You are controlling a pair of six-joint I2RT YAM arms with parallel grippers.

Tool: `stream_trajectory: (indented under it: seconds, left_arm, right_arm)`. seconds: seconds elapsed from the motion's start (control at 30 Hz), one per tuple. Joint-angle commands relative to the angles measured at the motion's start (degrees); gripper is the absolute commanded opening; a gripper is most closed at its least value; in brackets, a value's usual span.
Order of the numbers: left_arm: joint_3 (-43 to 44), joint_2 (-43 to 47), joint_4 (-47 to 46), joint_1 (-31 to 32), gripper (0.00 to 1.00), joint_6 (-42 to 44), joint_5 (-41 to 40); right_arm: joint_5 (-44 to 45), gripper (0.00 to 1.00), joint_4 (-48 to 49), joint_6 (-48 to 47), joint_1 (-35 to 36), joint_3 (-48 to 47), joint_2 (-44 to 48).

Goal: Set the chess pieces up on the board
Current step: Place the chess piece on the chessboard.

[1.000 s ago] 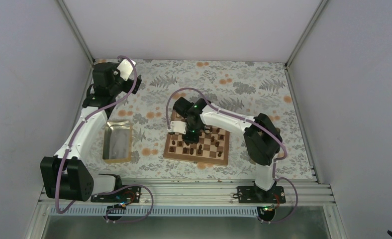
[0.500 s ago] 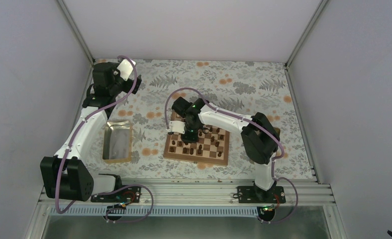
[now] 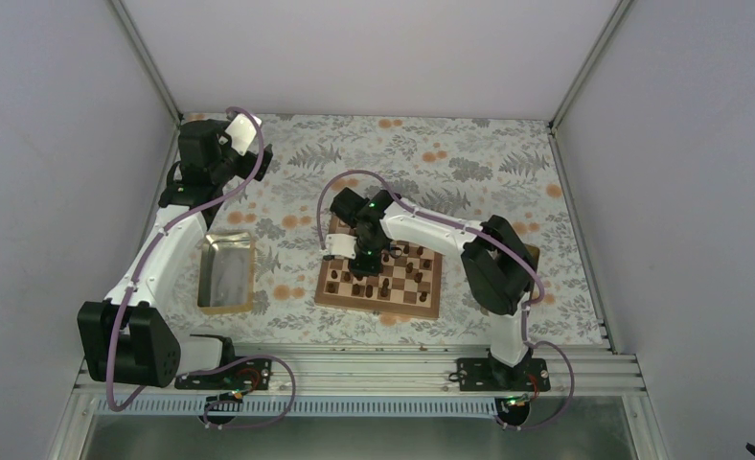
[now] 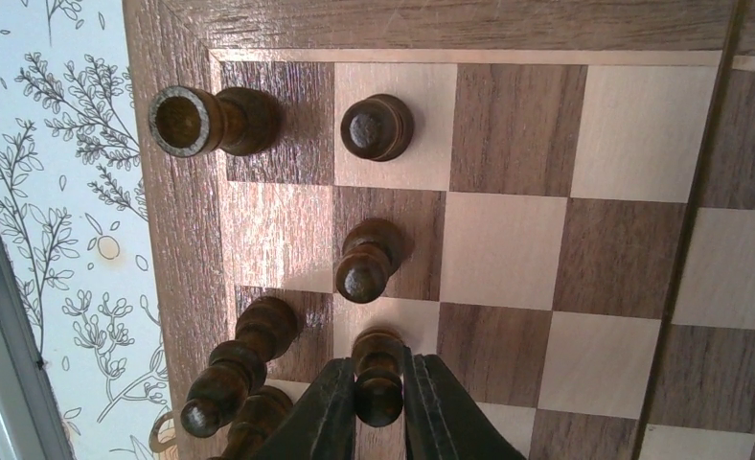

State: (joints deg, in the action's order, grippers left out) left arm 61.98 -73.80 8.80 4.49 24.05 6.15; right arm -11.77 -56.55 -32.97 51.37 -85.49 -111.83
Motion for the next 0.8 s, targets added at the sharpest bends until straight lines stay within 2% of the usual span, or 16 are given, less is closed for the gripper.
stream_trajectory:
  seconds: [0.0,0.43,0.77]
  left_arm:
    - [0.09,0.24,-0.52,-0.33,1.0,0.69,0.94]
    - [0.17,0.23,-0.45,-0.36,1.0,0.71,0.8]
    - [0.21,0.3,-0.45,-0.38,1.0,0.71,0.88]
  right_arm:
    - [-1.22,0.17,0.09,-0.73,0.75,-0.73,-0.39]
    - [0.23,0.23,-0.67,-0.52,0.74,-0.56,1.46]
    - [3.6,0.35,-3.1,0.45,-0.28,-2.09,6.93]
